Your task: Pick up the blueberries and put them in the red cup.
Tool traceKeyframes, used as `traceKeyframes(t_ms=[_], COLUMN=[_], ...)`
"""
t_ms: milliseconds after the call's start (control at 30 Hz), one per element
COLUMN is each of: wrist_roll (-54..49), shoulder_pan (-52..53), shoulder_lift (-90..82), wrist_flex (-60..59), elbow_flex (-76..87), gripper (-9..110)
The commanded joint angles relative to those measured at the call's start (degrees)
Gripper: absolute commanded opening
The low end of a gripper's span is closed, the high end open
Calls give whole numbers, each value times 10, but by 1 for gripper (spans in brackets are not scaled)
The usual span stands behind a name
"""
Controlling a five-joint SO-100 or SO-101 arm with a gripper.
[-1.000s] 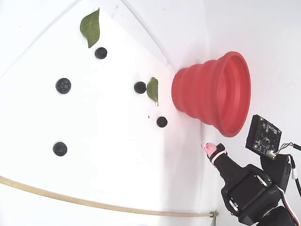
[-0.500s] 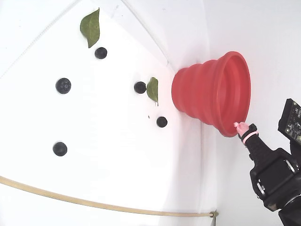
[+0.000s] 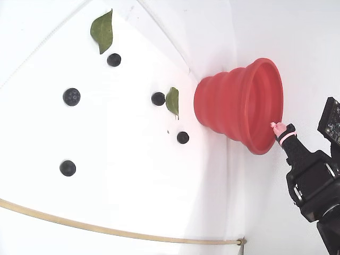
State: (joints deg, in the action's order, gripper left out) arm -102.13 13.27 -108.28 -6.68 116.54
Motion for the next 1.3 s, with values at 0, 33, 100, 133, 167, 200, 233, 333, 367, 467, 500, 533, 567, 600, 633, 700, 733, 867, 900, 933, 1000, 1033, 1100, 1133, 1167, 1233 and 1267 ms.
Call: traceKeyframes(t_ms=[0,33,100,133,167,200,233,333,367,467,500,533,567,600,633,700,733,867,900,933,1000,1033,1100,1133,1167,1233,1267], wrist_roll=[-6,-7,-9,-10,-11,-12,-12,-14,-14,-13,-13,-11,-10,-9,-8,-7,-6,-5,-6,-8,-10,-11,-12,-12,-12,-12,-13], shoulder_pan=[9,10,12,14,16,18,19,24,25,28,29,30,30,30,29,26,25,13,11,9,4,2,-3,-5,-7,-12,-14], shoulder_lift=[-2,2,8,11,16,20,24,38,40,46,47,47,46,43,39,27,21,3,0,-3,-8,-10,-17,-20,-24,-32,-35], wrist_flex=[26,29,34,40,45,49,53,59,61,69,71,73,73,73,73,73,73,73,73,73,73,72,69,66,63,59,58], elbow_flex=[-71,-74,-77,-78,-80,-81,-83,-93,-94,-94,-94,-94,-94,-92,-91,-83,-79,-62,-59,-54,-49,-47,-42,-40,-38,-33,-31], gripper=[12,12,12,12,12,12,12,12,13,18,19,19,20,20,20,19,19,19,19,19,19,19,19,19,19,19,19])
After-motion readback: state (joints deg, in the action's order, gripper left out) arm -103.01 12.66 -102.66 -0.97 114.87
